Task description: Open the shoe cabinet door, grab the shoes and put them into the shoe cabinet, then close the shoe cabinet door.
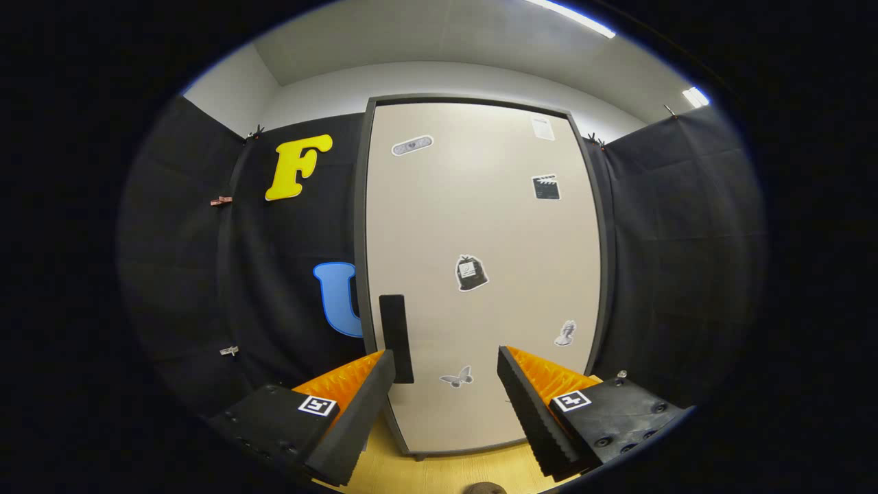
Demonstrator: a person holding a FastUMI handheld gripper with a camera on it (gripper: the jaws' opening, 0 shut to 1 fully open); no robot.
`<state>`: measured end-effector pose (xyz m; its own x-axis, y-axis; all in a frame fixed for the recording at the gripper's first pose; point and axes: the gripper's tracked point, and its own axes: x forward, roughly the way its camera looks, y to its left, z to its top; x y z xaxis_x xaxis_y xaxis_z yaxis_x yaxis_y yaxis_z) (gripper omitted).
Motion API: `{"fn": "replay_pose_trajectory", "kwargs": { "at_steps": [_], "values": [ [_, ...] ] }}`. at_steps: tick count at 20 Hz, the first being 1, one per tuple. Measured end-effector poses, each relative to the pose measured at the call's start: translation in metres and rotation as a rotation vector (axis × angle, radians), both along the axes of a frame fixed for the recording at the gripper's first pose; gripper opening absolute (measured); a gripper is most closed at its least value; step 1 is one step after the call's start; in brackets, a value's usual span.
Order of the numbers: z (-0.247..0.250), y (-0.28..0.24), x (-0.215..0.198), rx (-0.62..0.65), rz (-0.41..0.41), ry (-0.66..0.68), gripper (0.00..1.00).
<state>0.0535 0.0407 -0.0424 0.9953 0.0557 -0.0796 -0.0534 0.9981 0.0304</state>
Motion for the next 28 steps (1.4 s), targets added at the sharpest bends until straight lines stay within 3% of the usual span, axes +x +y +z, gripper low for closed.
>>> {"fn": "replay_pose_trajectory", "kwargs": {
  "at_steps": [8, 16, 17, 20, 23, 28],
  "values": [
    [-0.032, 0.035, 0.057, 0.014, 0.022, 0.036, 0.98],
    [-0.048, 0.042, 0.099, 0.005, -0.013, 0.031, 0.98],
    [-0.048, 0.042, 0.102, 0.005, -0.018, 0.03, 0.9],
    [-0.055, 0.042, 0.106, -0.004, -0.026, 0.048, 0.83],
    [-0.057, 0.04, 0.109, -0.019, -0.047, 0.05, 0.59],
    [-0.062, 0.045, 0.111, -0.024, -0.039, 0.064, 0.61]
  ]
}}
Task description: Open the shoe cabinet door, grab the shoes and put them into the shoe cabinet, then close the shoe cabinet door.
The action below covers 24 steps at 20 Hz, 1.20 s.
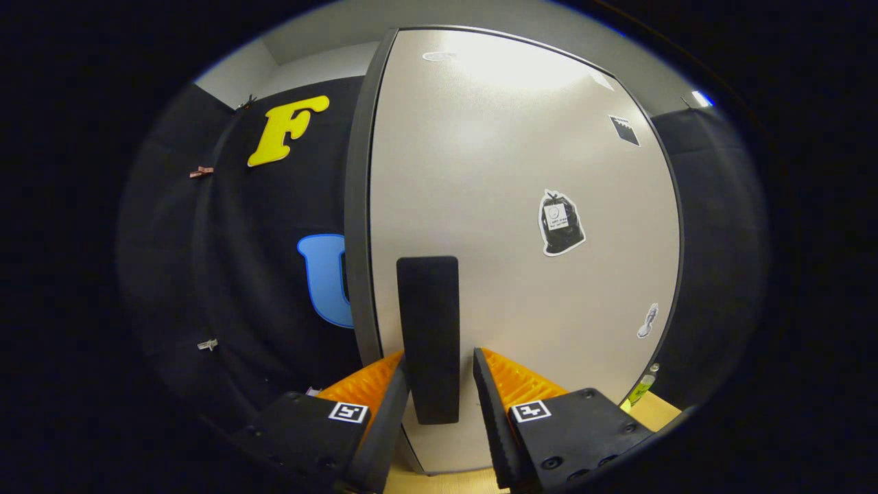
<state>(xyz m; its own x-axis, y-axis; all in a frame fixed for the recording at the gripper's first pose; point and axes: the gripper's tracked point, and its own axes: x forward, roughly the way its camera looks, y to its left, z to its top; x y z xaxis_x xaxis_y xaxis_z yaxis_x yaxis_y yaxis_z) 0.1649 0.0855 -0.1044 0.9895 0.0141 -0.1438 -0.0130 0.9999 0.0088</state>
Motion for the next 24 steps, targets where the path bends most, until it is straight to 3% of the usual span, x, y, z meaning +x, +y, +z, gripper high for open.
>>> {"fn": "replay_pose_trajectory", "kwargs": {
  "at_steps": [1, 3, 7, 9, 15, 24],
  "values": [
    [-0.004, 0.002, 0.007, -0.01, -0.002, -0.011, 0.58],
    [0.001, 0.001, 0.0, -0.014, -0.007, -0.009, 0.35],
    [-0.002, 0.002, -0.001, -0.009, -0.001, 0.007, 0.29],
    [-0.001, 0.002, -0.004, -0.012, 0.009, 0.015, 0.18],
    [0.002, 0.0, -0.027, 0.014, 0.058, 0.027, 0.18],
    [0.013, -0.034, -0.094, 0.044, 0.09, 0.044, 0.18]
  ]
}}
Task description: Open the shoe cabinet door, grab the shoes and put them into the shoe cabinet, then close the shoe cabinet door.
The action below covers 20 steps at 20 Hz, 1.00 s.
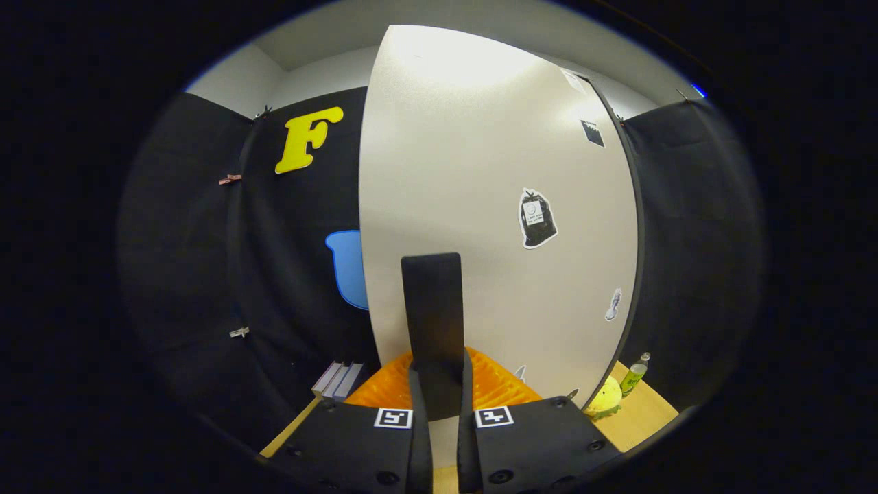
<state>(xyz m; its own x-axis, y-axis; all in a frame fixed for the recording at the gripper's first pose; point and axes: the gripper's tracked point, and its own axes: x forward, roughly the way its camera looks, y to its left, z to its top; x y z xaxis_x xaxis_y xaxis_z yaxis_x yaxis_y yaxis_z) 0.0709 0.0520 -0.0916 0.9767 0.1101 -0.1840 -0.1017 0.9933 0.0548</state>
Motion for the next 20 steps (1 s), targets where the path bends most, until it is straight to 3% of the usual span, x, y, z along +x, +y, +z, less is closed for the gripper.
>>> {"fn": "replay_pose_trajectory", "kwargs": {
  "at_steps": [11, 20],
  "values": [
    [0.015, -0.065, -0.07, -0.042, 0.002, 0.011, 0.18],
    [0.021, -0.119, -0.098, -0.041, -0.04, 0.017, 0.17]
  ]
}}
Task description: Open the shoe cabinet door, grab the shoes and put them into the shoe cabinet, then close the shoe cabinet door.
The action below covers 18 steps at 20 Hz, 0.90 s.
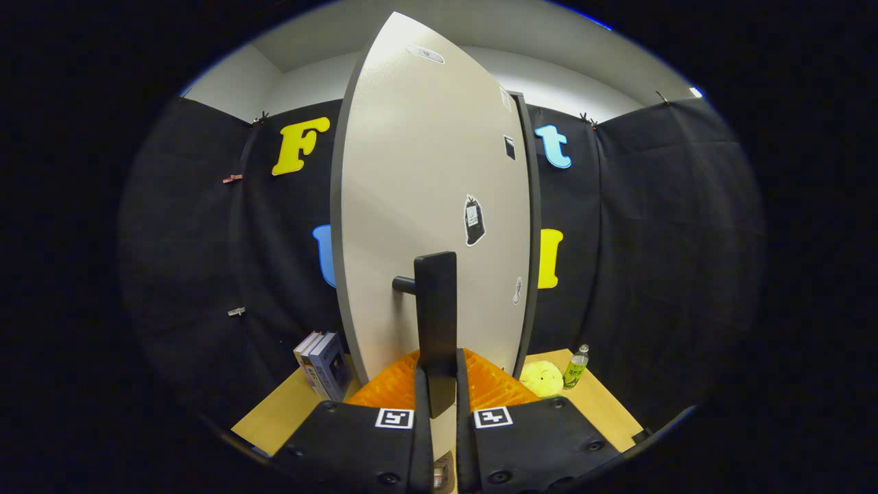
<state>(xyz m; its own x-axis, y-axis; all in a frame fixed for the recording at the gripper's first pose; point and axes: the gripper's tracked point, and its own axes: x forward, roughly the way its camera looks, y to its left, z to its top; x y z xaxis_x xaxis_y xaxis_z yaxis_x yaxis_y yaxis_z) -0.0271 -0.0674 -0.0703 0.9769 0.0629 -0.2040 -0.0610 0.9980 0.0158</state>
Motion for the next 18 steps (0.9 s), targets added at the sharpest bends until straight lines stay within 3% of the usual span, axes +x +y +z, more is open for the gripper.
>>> {"fn": "replay_pose_trajectory", "kwargs": {
  "at_steps": [8, 15, 18],
  "values": [
    [0.002, -0.053, -0.023, 0.011, -0.1, 0.02, 0.16],
    [0.028, -0.11, -0.07, -0.034, -0.261, -0.057, 0.16],
    [0.036, -0.114, -0.074, -0.062, -0.28, -0.088, 0.16]
  ]
}}
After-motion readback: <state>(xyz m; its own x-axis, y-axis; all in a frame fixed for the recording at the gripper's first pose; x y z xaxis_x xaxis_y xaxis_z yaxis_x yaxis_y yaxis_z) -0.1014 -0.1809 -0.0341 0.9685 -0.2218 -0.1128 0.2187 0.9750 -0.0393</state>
